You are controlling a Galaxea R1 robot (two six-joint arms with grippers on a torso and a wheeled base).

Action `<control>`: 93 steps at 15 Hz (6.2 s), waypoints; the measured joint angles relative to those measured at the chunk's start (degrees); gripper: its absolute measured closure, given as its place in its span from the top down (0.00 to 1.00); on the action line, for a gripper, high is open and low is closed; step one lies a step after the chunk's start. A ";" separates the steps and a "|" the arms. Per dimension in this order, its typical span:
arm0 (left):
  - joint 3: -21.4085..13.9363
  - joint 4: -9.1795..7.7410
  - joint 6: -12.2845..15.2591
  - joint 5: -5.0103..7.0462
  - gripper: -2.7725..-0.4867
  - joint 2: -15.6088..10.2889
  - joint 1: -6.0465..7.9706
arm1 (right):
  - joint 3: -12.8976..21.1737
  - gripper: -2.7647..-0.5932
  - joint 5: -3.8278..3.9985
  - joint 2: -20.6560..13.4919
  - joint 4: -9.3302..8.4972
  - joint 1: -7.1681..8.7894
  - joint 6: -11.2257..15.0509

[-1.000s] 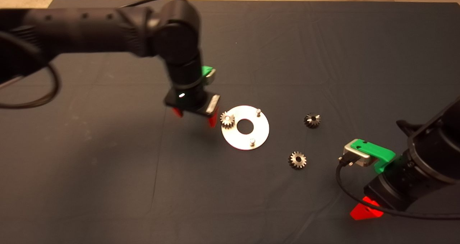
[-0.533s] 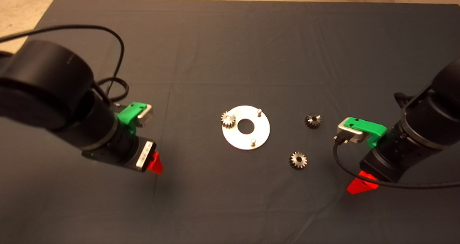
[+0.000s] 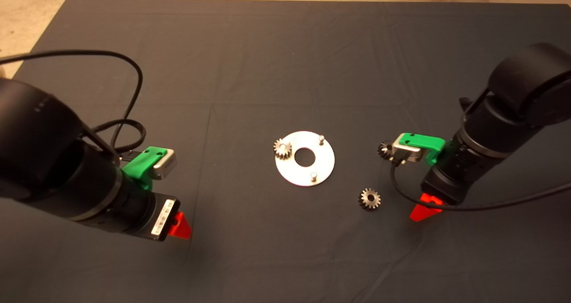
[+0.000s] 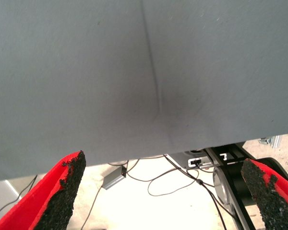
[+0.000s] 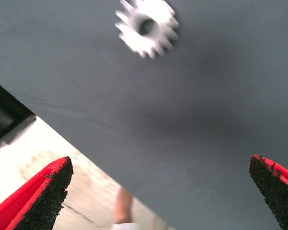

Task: Install three planetary gears onto the carrier pins

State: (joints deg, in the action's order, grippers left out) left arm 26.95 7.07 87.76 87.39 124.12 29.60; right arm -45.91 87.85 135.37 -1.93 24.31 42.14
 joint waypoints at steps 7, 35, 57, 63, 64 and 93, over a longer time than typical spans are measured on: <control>-2.99 -1.42 0.15 0.01 0.80 -2.61 0.00 | -1.12 0.99 -0.14 4.10 2.64 -2.91 -7.44; -7.23 -4.24 0.11 0.04 0.80 -9.87 0.16 | 1.20 0.98 -0.24 4.58 28.11 -13.97 -11.66; -7.25 -4.57 0.04 0.02 0.80 -10.34 0.16 | -2.44 0.63 -0.20 7.63 28.36 -14.29 -10.99; -7.25 -4.57 -0.16 0.04 0.80 -10.34 0.16 | -2.44 0.57 -0.17 7.49 28.33 -14.31 -10.99; -7.25 -4.59 -0.16 0.04 0.80 -10.34 0.16 | -2.44 0.57 -0.17 7.49 28.33 -14.31 -10.99; -7.47 -5.05 -0.18 0.04 0.80 -10.68 0.16 | -0.95 0.22 -0.50 4.60 28.07 -15.58 -10.46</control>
State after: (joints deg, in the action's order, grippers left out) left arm 19.48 2.02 87.59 87.43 113.45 29.76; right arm -46.86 87.35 139.97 26.15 8.73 31.68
